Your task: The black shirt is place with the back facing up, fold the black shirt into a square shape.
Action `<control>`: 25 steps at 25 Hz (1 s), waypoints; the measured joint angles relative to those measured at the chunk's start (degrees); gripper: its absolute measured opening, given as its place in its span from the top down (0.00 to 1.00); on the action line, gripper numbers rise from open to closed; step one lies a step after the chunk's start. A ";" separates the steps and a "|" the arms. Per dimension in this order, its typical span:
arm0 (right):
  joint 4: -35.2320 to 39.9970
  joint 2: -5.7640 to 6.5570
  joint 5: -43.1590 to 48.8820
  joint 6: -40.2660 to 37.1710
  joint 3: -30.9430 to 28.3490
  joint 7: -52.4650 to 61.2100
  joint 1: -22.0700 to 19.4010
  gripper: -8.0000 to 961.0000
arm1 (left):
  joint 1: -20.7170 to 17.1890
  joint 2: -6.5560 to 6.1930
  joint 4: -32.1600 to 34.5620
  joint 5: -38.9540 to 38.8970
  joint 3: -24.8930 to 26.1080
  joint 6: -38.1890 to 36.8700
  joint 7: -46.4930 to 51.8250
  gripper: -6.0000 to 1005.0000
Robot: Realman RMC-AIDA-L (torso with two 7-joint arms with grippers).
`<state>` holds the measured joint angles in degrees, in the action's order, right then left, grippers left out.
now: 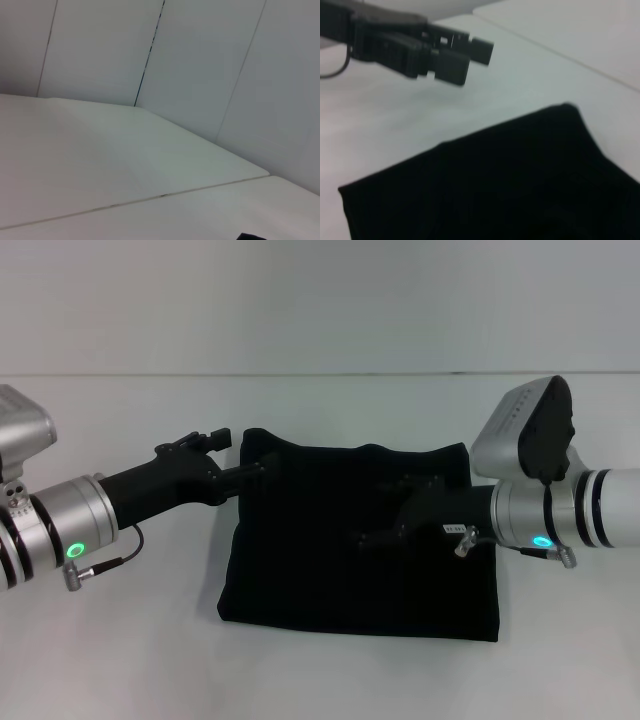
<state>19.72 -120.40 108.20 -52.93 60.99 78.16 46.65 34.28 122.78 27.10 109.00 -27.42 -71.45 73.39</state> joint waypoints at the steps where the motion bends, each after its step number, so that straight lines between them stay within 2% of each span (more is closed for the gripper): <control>1: 0.10 0.06 -0.66 -0.35 0.00 -0.35 -0.01 0.02 | 0.00 0.00 -0.01 0.00 0.00 0.00 0.00 0.15; 11: 3.41 0.18 -3.22 -4.01 0.18 -0.10 0.27 0.02 | 0.09 0.00 -0.02 -0.02 0.00 -0.09 0.00 0.15; 25: -2.72 -0.09 -3.07 -1.08 1.96 0.82 4.62 0.02 | -0.09 -0.28 0.67 -0.03 1.01 0.17 0.00 0.16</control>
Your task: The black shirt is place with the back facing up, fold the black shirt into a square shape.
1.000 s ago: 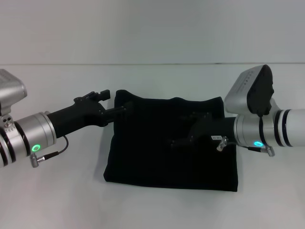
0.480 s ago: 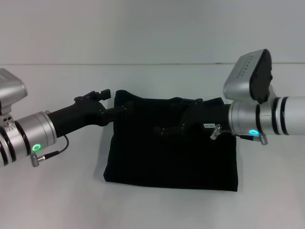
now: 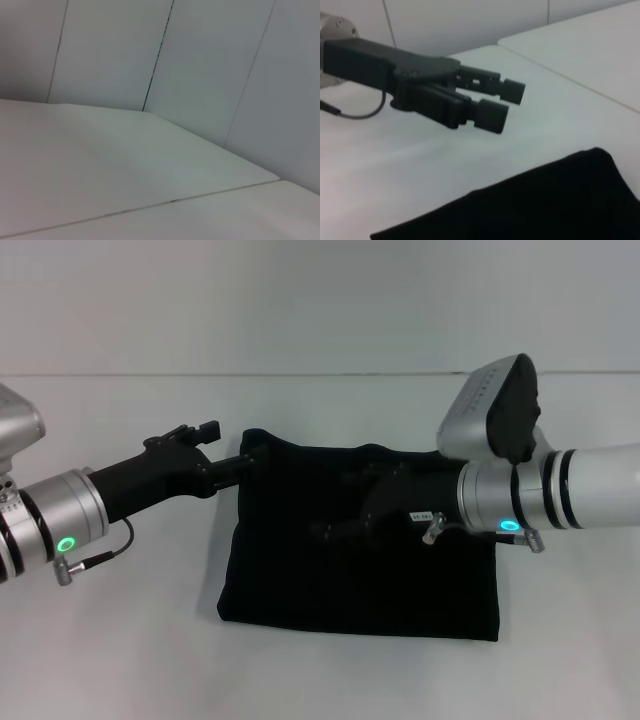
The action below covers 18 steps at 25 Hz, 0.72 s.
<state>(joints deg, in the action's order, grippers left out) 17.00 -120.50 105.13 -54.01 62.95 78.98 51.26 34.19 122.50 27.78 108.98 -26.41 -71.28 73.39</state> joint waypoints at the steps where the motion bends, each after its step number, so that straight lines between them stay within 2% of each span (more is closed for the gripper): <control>1: -0.04 -0.01 0.03 0.29 0.87 0.47 0.10 0.02 | 0.00 0.00 0.00 0.00 0.00 0.00 0.00 0.16; 8: 0.27 0.00 0.12 1.65 7.28 5.23 0.49 0.02 | -0.01 0.01 0.00 0.00 -0.03 0.01 0.00 0.17; 13: 1.05 0.09 -0.07 1.17 7.27 5.19 -0.01 0.02 | 0.00 0.02 -0.01 0.00 -0.05 0.01 0.00 0.17; 18: 5.64 0.10 -1.82 1.09 6.85 4.65 -2.58 0.02 | 0.09 0.02 -0.01 0.01 -0.05 0.00 0.08 0.17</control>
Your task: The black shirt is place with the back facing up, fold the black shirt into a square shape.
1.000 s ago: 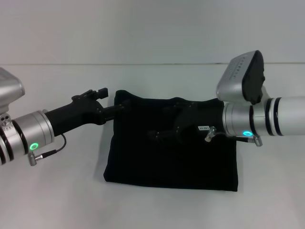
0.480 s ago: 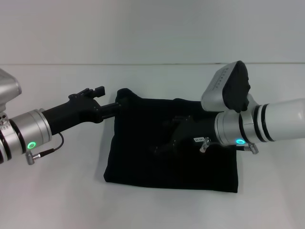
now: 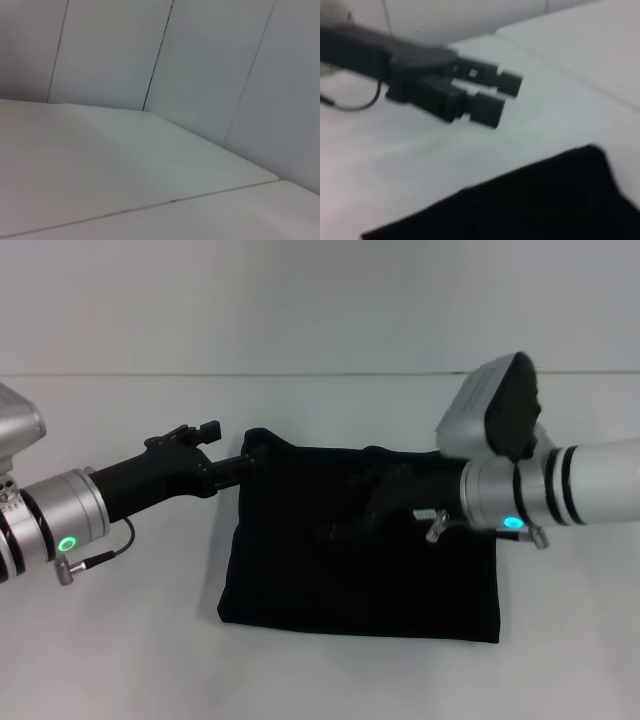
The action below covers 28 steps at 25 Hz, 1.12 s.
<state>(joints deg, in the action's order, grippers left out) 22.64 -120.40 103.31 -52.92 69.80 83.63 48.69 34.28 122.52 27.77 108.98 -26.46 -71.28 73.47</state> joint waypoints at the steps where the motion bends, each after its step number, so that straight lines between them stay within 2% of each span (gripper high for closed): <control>1: 1.07 0.05 -0.81 0.01 -0.01 -0.10 -0.65 0.02 | 0.11 -0.01 0.00 0.00 0.01 -0.01 0.07 0.17; 6: 7.10 0.53 -5.30 -0.16 -0.38 -0.02 -5.26 0.02 | 0.59 -0.05 0.00 0.00 0.08 0.20 1.23 0.17; 11: 11.07 1.17 -6.09 -1.66 -5.93 0.91 -9.25 0.02 | 1.96 -0.08 -0.32 0.18 -0.38 3.58 7.37 0.18; 17: 11.35 3.34 -5.90 -6.90 -13.45 2.38 -10.99 0.03 | 4.33 -0.09 -1.29 0.75 -3.65 13.62 22.74 0.18; 21: 11.38 4.65 -5.84 -8.12 -14.05 3.78 -11.60 0.04 | 5.81 -0.10 -1.57 1.67 -9.87 22.02 34.02 0.18; 24: 11.33 4.80 -5.83 -8.17 -13.92 3.85 -11.74 0.05 | 7.30 -0.09 -2.40 3.83 -13.24 26.36 39.02 0.18; 28: 11.22 4.64 -5.41 -7.83 -13.61 3.41 -11.76 0.06 | 9.18 -0.09 -4.26 4.60 -14.15 28.45 40.18 0.19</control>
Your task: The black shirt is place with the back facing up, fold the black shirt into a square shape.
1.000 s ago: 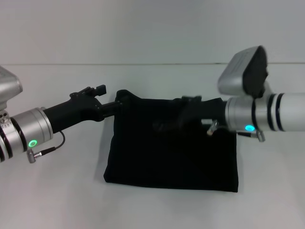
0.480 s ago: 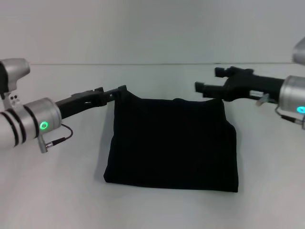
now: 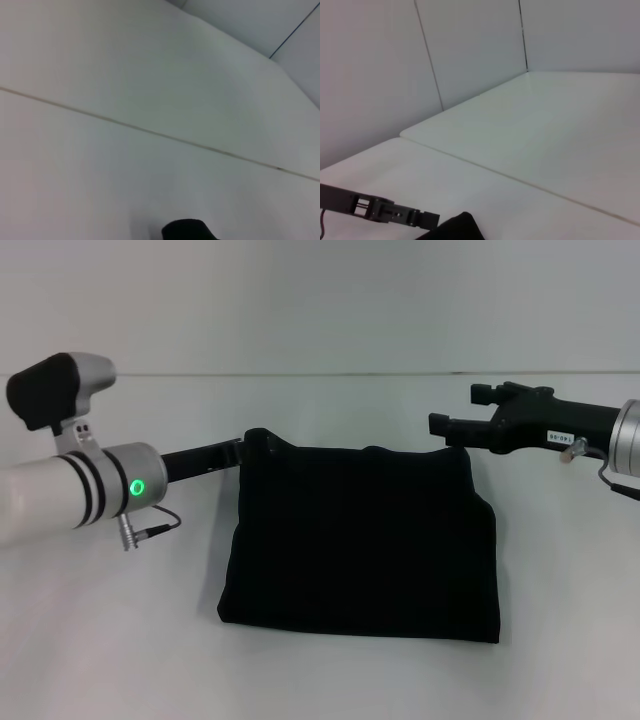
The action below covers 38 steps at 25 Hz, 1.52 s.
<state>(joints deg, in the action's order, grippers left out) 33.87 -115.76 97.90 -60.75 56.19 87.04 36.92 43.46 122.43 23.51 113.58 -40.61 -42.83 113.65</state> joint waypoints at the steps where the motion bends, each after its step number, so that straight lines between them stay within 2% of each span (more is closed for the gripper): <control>1: 0.01 -0.08 0.26 0.03 0.00 -0.02 0.00 0.06 | 0.46 0.01 -0.48 0.01 -0.12 0.59 0.01 0.19; 6: 0.07 -0.55 2.00 0.43 -0.34 -0.03 0.26 0.07 | 1.68 0.43 -1.99 0.04 -1.47 3.94 -0.03 0.19; 20: 0.10 -1.28 2.57 2.05 -0.36 -0.66 0.49 0.11 | 3.09 1.17 -3.04 0.01 -2.80 4.19 -0.43 0.20; 29: -0.32 -1.57 2.56 2.49 -0.03 -0.74 0.60 0.11 | 2.70 1.75 -3.05 -1.84 -2.97 5.58 -7.10 0.20; 35: -0.38 -1.98 2.60 2.66 -0.03 -1.24 0.55 0.11 | 2.68 1.76 -3.03 -2.46 -2.58 5.27 -7.18 0.39; 38: -0.43 -2.17 2.61 3.21 -0.03 -1.54 0.47 0.11 | 2.67 1.76 -3.07 -3.07 -2.62 5.11 -7.21 0.54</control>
<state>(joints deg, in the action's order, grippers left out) 33.43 -117.94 100.51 -57.54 56.16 85.51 37.39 46.13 124.19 20.44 110.51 -43.24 -37.72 106.44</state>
